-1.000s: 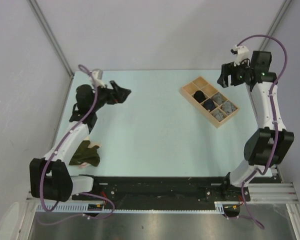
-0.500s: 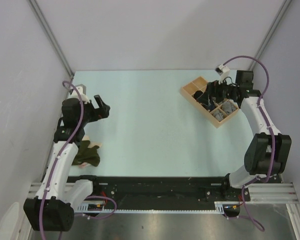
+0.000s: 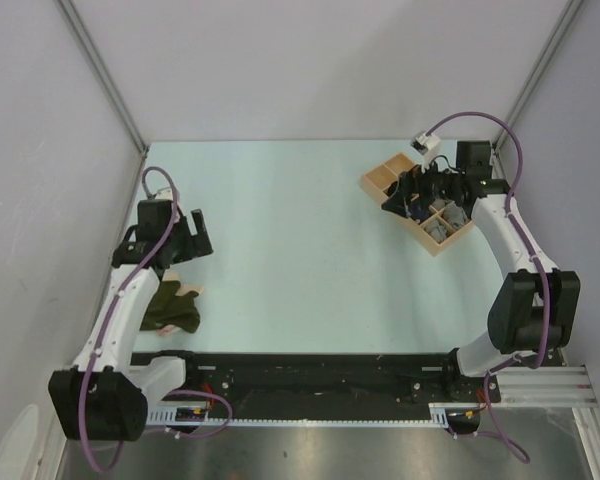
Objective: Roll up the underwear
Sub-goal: Move the underwear to the center of the board.
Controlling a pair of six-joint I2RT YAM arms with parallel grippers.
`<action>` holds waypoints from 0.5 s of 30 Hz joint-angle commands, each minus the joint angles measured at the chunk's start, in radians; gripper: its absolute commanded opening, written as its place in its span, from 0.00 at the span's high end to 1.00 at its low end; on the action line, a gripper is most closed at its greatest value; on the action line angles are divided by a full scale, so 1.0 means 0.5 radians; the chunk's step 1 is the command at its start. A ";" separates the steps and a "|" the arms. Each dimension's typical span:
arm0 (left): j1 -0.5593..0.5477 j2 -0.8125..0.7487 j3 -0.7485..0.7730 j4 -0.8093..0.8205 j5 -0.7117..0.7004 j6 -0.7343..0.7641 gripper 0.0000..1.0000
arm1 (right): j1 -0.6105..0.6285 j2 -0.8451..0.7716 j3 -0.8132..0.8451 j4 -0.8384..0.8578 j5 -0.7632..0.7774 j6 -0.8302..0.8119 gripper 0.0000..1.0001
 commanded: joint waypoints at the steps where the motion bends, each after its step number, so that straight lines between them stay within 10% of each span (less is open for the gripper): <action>1: -0.087 0.253 0.218 -0.353 -0.188 -0.023 0.11 | 0.056 -0.085 0.014 -0.037 -0.036 -0.072 0.00; 15: -0.447 0.984 0.292 -0.703 -0.811 -0.161 0.25 | 0.089 -0.042 0.014 -0.080 -0.103 -0.115 0.00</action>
